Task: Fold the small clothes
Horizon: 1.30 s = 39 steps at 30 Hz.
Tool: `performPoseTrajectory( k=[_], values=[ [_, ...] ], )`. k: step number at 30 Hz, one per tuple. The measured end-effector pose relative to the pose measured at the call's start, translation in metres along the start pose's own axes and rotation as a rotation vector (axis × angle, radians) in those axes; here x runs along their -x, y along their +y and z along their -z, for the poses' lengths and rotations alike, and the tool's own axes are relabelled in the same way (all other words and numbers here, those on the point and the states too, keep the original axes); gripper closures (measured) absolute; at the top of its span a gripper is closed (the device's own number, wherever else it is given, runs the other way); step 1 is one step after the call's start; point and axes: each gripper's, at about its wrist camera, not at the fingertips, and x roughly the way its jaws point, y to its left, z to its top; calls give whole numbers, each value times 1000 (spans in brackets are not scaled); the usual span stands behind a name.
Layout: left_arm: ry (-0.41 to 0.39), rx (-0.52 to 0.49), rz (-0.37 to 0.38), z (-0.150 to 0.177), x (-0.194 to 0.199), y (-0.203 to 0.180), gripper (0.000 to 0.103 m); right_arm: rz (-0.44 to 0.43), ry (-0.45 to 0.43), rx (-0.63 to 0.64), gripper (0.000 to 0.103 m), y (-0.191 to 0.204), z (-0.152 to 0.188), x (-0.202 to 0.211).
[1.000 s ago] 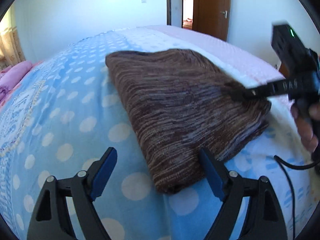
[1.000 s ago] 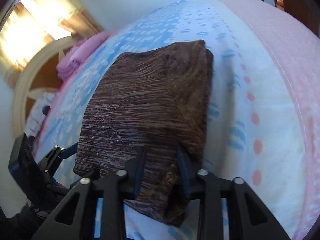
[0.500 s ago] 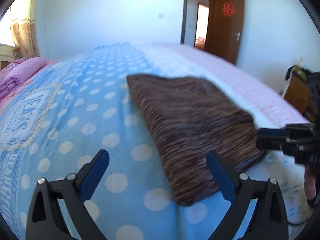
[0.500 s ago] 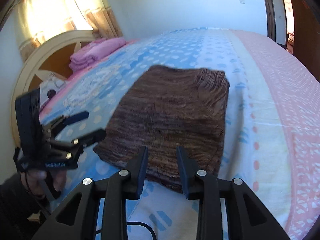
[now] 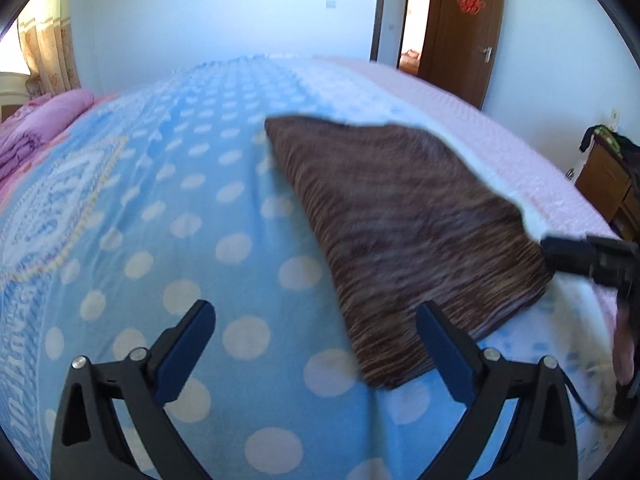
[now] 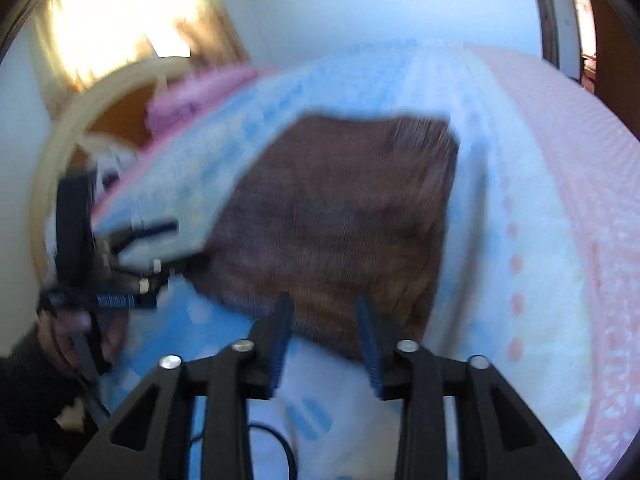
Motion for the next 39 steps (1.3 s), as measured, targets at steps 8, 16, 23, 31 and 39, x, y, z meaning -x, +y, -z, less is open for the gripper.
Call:
performPoseTrajectory(
  k=[8, 16, 23, 31, 39],
  values=[
    [-2, -25, -13, -23, -19, -12, 0, 14, -113, -222, 40, -72, -62, -5],
    [85, 16, 18, -21, -55, -7, 0, -67, -25, -461, 40, -132, -77, -80],
    [117, 72, 97, -21, -66, 0, 1, -78, -21, -412, 40, -130, -92, -107],
    [100, 44, 182, -24, -64, -10, 51, -96, 33, -376, 68, -114, -100, -126],
    [85, 26, 165, -28, -44, -17, 87, -83, -29, -332, 80, -87, -103, -103]
  ],
)
